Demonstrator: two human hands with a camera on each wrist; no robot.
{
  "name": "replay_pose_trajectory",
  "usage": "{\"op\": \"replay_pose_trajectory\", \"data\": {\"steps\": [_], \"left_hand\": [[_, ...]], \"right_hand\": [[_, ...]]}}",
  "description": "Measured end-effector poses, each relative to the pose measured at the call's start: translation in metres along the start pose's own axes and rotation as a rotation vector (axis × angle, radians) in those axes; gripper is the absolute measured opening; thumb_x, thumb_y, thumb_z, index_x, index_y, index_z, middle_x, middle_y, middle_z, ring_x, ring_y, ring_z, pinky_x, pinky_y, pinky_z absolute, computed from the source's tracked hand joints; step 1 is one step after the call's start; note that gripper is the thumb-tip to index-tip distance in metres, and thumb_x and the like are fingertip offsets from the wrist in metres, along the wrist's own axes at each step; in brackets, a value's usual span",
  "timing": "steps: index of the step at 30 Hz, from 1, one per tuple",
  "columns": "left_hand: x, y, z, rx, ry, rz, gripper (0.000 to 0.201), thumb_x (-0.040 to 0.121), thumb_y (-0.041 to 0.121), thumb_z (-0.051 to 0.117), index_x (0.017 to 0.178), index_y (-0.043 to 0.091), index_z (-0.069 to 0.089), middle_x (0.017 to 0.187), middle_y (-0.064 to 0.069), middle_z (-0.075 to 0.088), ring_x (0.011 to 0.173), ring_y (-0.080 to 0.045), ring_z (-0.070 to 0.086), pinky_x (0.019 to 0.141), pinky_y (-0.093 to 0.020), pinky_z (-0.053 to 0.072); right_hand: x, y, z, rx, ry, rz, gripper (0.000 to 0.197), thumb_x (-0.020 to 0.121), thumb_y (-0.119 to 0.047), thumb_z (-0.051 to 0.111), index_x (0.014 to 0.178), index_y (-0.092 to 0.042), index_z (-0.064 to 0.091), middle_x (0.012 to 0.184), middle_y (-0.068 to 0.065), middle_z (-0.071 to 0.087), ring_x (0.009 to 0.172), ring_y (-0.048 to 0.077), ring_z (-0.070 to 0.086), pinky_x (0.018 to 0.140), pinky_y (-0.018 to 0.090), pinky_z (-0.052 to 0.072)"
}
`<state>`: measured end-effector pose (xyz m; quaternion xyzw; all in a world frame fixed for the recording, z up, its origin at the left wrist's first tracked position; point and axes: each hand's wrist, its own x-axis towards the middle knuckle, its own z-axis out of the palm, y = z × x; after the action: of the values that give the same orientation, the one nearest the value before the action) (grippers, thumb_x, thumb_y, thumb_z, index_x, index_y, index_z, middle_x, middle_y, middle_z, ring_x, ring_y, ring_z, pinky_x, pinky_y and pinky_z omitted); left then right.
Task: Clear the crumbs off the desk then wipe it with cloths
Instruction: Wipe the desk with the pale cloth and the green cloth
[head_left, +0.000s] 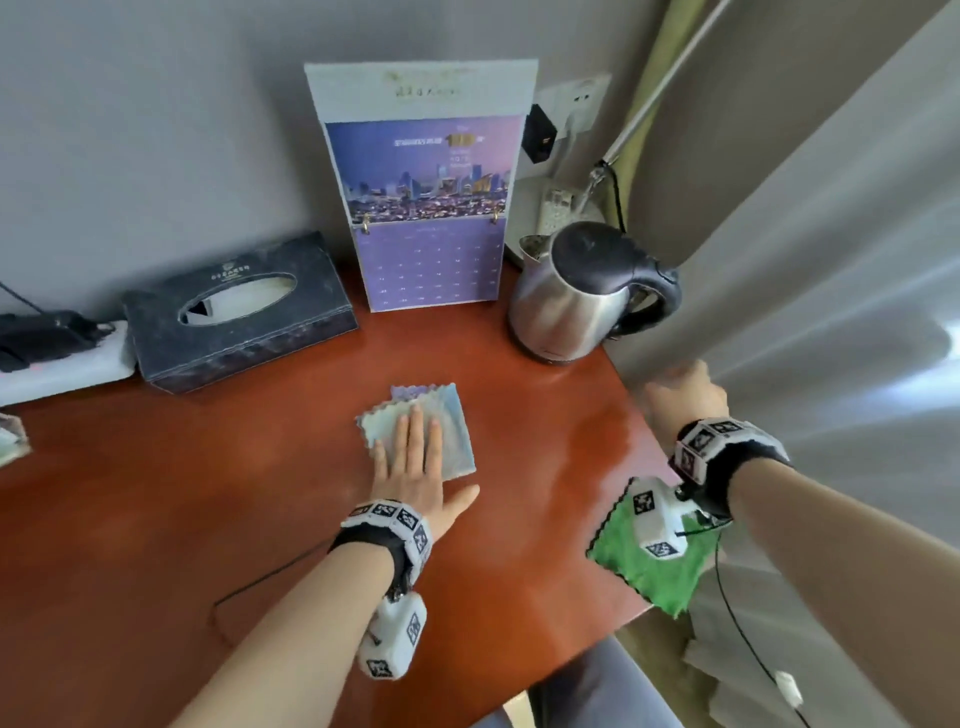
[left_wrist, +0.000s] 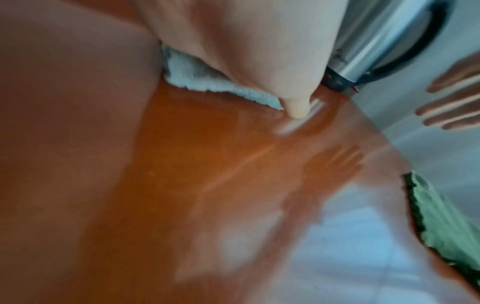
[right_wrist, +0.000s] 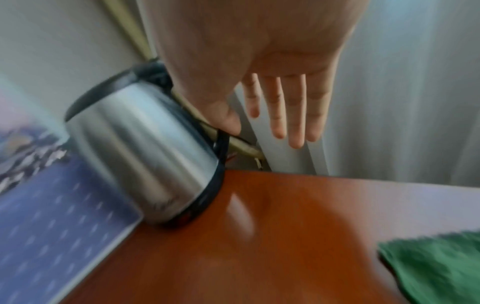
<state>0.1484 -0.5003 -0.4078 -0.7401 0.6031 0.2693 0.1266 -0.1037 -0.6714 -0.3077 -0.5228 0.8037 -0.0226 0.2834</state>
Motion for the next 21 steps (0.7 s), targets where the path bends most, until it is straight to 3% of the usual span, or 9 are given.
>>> {"op": "replay_pose_trajectory", "data": {"steps": [2, 4, 8, 12, 17, 21], "left_hand": [[0.004, 0.01, 0.012, 0.023, -0.004, -0.048, 0.109, 0.067, 0.083, -0.013, 0.145, 0.009, -0.035, 0.149, -0.015, -0.046, 0.141, -0.032, -0.038, 0.117, -0.057, -0.014], [0.006, 0.013, 0.019, 0.025, -0.017, -0.023, 0.11, 0.069, 0.084, -0.012, 0.146, 0.008, -0.033, 0.149, -0.015, -0.046, 0.14, -0.032, -0.039, 0.117, -0.058, -0.015], [0.006, 0.014, 0.021, 0.035, -0.036, -0.03, 0.111, 0.079, 0.087, -0.002, 0.155, 0.007, -0.006, 0.161, -0.014, -0.026, 0.148, -0.031, -0.023, 0.117, -0.059, -0.007], [0.027, 0.033, 0.003, 0.018, -0.11, -0.084, 0.116, 0.058, 0.091, -0.02, 0.142, 0.013, -0.041, 0.144, -0.01, -0.053, 0.137, -0.029, -0.044, 0.116, -0.059, -0.016], [0.081, 0.058, -0.028, -0.003, -0.086, -0.117, 0.116, 0.069, 0.093, 0.006, 0.145, 0.017, -0.038, 0.148, -0.009, -0.049, 0.139, -0.026, -0.042, 0.115, -0.058, -0.019], [0.085, 0.061, -0.032, 0.023, -0.074, -0.087, 0.115, 0.072, 0.092, 0.011, 0.145, 0.017, -0.036, 0.151, -0.008, -0.045, 0.141, -0.026, -0.039, 0.116, -0.057, -0.018]], "right_hand": [[0.019, 0.0, -0.01, 0.152, 0.065, 0.05, 0.054, 0.082, -0.022, 0.062, 0.13, -0.017, 0.039, 0.112, 0.016, 0.059, 0.091, 0.034, 0.057, 0.075, 0.034, 0.042], [0.036, -0.01, -0.015, 0.284, 0.094, 0.012, 0.06, 0.082, -0.021, 0.062, 0.136, -0.024, 0.036, 0.114, 0.013, 0.06, 0.089, 0.03, 0.054, 0.074, 0.032, 0.039], [0.053, -0.035, -0.02, 0.321, 0.08, -0.111, 0.058, 0.082, -0.027, 0.068, 0.135, -0.026, 0.046, 0.105, 0.006, 0.061, 0.092, 0.024, 0.057, 0.075, 0.025, 0.038], [0.061, -0.045, -0.02, 0.25, 0.087, -0.194, 0.04, 0.086, -0.031, 0.064, 0.123, -0.019, 0.057, 0.113, 0.009, 0.067, 0.106, 0.03, 0.061, 0.075, 0.024, 0.037], [0.07, -0.042, -0.014, 0.28, 0.081, -0.193, 0.032, 0.09, -0.028, 0.059, 0.12, -0.017, 0.059, 0.114, 0.011, 0.068, 0.109, 0.033, 0.059, 0.077, 0.023, 0.036], [0.072, -0.042, -0.009, 0.321, 0.082, -0.201, 0.03, 0.094, -0.02, 0.056, 0.122, -0.011, 0.055, 0.115, 0.014, 0.065, 0.095, 0.027, 0.059, 0.072, 0.024, 0.035]]}}
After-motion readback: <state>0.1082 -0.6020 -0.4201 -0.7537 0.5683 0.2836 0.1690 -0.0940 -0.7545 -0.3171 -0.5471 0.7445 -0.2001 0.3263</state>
